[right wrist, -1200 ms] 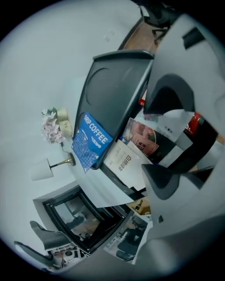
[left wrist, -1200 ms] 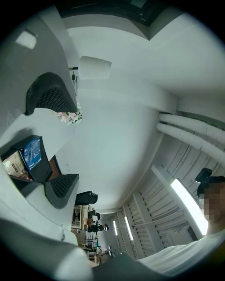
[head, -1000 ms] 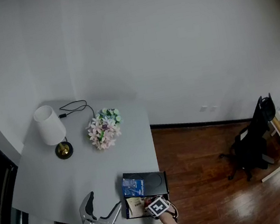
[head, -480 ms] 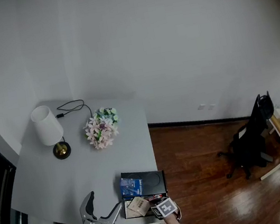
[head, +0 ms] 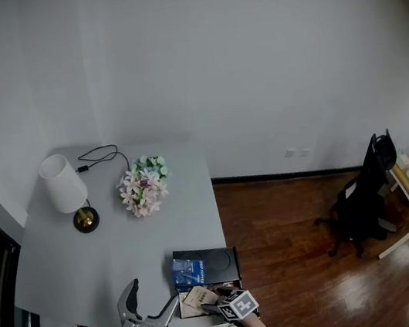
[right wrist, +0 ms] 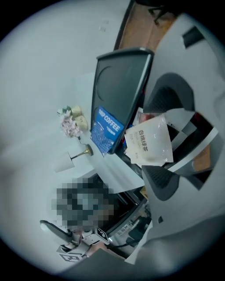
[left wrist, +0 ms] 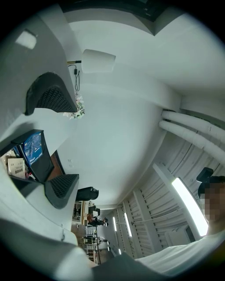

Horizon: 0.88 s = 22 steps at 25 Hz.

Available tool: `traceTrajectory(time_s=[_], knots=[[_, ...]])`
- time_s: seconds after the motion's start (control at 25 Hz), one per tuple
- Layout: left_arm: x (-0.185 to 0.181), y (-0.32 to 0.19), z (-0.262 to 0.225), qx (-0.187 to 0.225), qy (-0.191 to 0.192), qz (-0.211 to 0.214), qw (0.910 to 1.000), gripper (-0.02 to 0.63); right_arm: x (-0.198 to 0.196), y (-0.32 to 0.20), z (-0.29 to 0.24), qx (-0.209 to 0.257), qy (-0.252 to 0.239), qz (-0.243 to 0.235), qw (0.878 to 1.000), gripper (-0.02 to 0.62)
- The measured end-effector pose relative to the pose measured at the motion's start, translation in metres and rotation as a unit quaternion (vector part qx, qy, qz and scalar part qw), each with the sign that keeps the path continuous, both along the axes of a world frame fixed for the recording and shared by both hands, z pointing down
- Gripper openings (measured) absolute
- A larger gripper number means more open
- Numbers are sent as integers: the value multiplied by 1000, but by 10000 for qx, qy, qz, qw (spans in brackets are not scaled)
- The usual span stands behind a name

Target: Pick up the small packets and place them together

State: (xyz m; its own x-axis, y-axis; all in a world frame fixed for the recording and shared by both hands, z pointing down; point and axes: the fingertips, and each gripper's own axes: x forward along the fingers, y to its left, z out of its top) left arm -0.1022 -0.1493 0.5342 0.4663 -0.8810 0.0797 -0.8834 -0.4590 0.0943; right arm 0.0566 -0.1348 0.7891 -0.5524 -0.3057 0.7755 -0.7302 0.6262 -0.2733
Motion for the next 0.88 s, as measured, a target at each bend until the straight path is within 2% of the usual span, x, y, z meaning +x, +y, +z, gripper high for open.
traceTrajectory(time_s=[0.2, 0.24, 0.28, 0.36, 0.56, 0.64, 0.72, 0.8, 0.88], knots=[[-4, 1, -1, 4, -71, -9, 10000, 436, -18, 0, 31, -80, 721, -510, 9961, 367], [-5, 2, -2, 8, -79, -19, 10000, 437, -19, -1, 33, -73, 813, -547, 9952, 351], [-6, 2, -3, 15, -88, -32, 10000, 436, -18, -1, 33, -82, 871, -536, 9947, 290], [-10, 3, -3, 15, -98, -86, 9999, 436, -16, 1, 28, -131, 875, -453, 9951, 200], [-16, 4, -3, 3, -100, -181, 9998, 436, -8, 13, -7, 71, 518, -285, 9982, 187], [-18, 5, -2, 3, -93, -207, 9997, 436, 0, 13, -36, 298, 208, -7, 9993, 186], [-18, 4, -1, -10, -111, -192, 9998, 436, 12, -5, -64, 601, -184, 535, 9966, 186], [-13, 2, 0, -23, -109, -138, 9998, 437, 34, -38, -79, 906, -434, 1250, 9870, 187], [-5, 1, 0, -22, -77, -60, 9999, 436, 60, -70, -78, 1037, -446, 1964, 9740, 195]])
